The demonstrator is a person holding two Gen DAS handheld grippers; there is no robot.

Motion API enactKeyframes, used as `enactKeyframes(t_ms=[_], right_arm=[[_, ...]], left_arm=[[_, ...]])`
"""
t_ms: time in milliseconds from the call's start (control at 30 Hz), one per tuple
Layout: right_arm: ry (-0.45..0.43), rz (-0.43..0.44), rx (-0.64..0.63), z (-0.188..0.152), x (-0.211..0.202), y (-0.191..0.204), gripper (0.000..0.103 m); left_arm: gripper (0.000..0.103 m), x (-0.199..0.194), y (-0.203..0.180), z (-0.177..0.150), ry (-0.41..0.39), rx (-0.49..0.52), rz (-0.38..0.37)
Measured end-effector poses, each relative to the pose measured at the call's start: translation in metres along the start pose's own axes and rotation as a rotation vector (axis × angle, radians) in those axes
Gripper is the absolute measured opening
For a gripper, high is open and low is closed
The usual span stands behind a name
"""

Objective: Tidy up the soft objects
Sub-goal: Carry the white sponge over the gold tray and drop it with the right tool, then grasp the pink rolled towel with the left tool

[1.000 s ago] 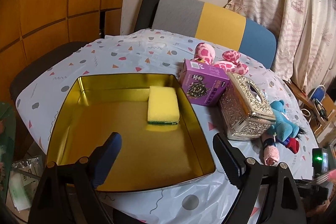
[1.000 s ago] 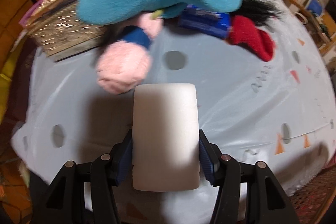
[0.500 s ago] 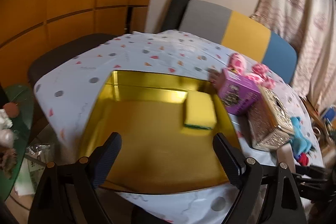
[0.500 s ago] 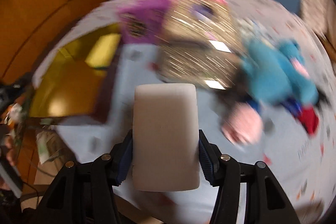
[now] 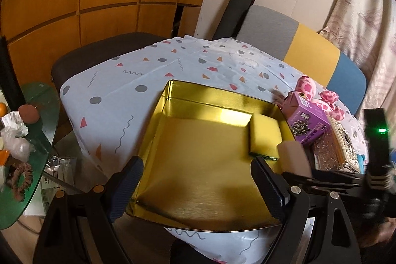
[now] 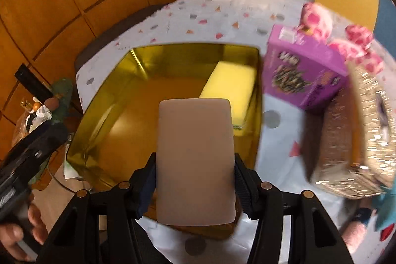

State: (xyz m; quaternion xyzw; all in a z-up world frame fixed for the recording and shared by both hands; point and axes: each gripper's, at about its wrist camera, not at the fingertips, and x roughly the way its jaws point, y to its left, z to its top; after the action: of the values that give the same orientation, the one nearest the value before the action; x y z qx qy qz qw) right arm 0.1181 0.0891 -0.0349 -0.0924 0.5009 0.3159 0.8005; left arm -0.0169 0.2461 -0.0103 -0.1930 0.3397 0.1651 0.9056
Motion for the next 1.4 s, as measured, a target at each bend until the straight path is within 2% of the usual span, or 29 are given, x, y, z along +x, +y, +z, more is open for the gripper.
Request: enactKeyframes(t_ms=[200,267,300,400,567,800,933,1067,1133,1233,1300,1333,1400], right_arm=[[0.051,-0.028,-0.001,-0.003,0.026,0.004,0.061],[0.031,-0.039,-0.005,-0.006,0.021,0.003,0.083],[0.024,-0.033,0.003,-0.006,0.019,0.001,0.084],[-0.025,0.006,0.051,-0.007,0.004,-0.008,0.084],[-0.171,0.008,0.119,-0.022,-0.044,-0.034,0.084],[-0.304,-0.173,0.265,-0.084,-0.126,-0.118,0.084],[-0.364,-0.310,0.438,-0.133,-0.176,-0.189,0.084],[-0.402,-0.455,0.636,-0.169,-0.203,-0.255,0.084],[-0.425,-0.550,0.726,-0.186,-0.212,-0.285,0.084],[-0.462,-0.635,0.826,-0.210,-0.215,-0.319,0.084],[-0.477,-0.642,0.871,-0.223,-0.212,-0.331,0.084],[-0.467,-0.598,0.927,-0.229,-0.213,-0.339,0.084],[-0.533,-0.530,0.963,-0.236,-0.220,-0.347,0.084]], left_arm=[[0.089,0.006,0.005,-0.003,0.019,-0.008,0.009],[0.089,0.007,0.003,-0.004,0.022,-0.007,0.006],[0.089,0.007,0.003,-0.004,0.024,-0.006,0.004],[0.089,0.006,-0.004,-0.005,0.026,0.007,-0.007],[0.089,0.000,-0.029,-0.004,0.014,0.088,-0.062],[0.089,-0.008,-0.099,-0.016,0.037,0.277,-0.234],[0.089,-0.007,-0.159,-0.036,0.083,0.432,-0.359],[0.087,0.003,-0.215,-0.061,0.137,0.568,-0.440],[0.081,0.009,-0.242,-0.075,0.173,0.627,-0.465],[0.075,0.022,-0.274,-0.091,0.246,0.670,-0.502],[0.075,0.029,-0.290,-0.101,0.271,0.696,-0.506],[0.075,0.031,-0.299,-0.106,0.278,0.711,-0.508],[0.075,0.035,-0.315,-0.113,0.281,0.720,-0.519]])
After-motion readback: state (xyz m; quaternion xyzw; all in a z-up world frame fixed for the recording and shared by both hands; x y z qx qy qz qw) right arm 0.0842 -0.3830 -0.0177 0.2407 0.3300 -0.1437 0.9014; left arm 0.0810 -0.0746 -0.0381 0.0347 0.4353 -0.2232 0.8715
